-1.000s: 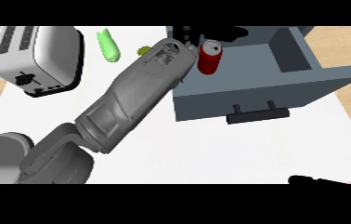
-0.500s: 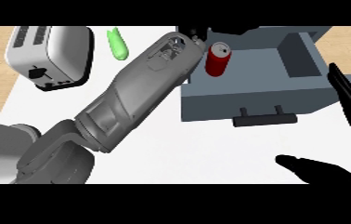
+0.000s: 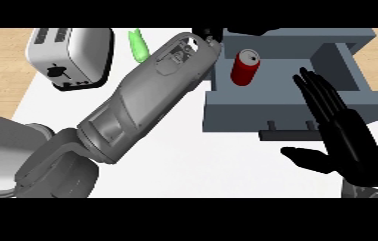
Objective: Pick up the can, place it into the drawer and close the drawer
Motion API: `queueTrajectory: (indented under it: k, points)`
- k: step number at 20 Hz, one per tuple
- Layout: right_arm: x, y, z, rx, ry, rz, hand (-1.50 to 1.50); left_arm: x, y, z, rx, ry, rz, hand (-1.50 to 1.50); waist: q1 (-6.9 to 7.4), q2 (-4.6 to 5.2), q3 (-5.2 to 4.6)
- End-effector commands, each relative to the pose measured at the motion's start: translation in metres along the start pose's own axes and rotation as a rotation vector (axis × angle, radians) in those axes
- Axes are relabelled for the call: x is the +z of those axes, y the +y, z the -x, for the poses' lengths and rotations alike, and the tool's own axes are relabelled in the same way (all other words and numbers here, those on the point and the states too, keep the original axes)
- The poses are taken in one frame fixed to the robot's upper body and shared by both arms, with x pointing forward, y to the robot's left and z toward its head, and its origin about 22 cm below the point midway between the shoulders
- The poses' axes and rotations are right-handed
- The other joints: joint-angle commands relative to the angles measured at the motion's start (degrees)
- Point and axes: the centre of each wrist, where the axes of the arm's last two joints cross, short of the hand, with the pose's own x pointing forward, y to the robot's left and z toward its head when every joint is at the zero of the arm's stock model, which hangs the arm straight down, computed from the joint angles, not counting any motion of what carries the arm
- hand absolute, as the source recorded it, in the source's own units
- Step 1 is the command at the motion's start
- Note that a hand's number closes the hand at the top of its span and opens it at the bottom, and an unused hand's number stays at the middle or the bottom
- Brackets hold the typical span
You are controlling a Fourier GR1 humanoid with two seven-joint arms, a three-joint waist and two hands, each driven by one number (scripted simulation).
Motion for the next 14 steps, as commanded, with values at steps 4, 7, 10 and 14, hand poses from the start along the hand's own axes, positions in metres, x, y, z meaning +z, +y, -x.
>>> queueTrajectory:
  k: [4, 7, 10, 14]
  points:
    - [-0.026, 0.041, 0.003, 0.066, 0.051, 0.021, -1.50, -0.014, 0.037, -0.009, -0.019, 0.003, -0.019, -1.50, 1.51, -0.60, -0.02]
    - [-0.035, 0.061, 0.021, 0.069, 0.072, 0.033, -1.50, -0.013, 0.050, 0.006, -0.018, 0.017, -0.024, -1.50, 1.23, -0.37, 0.00]
    - [-0.038, 0.089, 0.039, 0.098, 0.087, 0.014, -1.50, -0.020, 0.062, -0.019, -0.022, 0.014, -0.032, -1.50, 1.71, -0.34, 0.04]
    - [-0.045, 0.106, 0.044, 0.133, 0.116, 0.005, -1.50, -0.007, 0.062, -0.024, -0.011, 0.023, -0.014, -1.50, 2.48, -0.59, 0.03]
